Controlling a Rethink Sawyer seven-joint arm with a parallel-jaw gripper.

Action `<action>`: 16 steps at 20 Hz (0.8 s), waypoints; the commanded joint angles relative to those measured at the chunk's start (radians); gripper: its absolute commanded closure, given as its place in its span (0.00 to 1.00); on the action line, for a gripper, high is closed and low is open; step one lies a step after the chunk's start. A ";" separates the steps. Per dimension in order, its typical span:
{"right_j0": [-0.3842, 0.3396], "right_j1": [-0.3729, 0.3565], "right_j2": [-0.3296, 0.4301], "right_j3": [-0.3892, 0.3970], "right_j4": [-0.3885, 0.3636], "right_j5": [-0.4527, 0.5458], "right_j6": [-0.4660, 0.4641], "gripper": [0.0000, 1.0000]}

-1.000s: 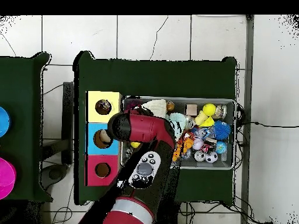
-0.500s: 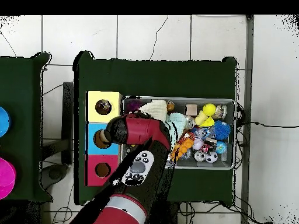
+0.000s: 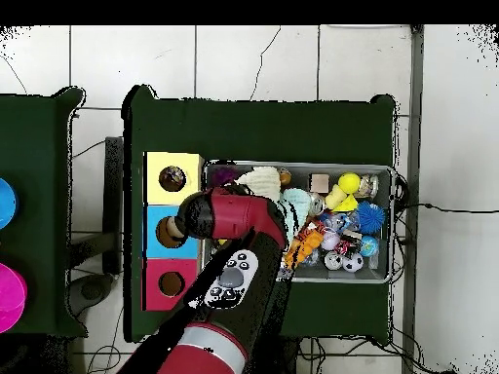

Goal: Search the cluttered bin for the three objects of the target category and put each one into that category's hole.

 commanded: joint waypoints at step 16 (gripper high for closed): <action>-0.060 0.210 0.071 -0.028 -0.025 -0.134 0.107 0.00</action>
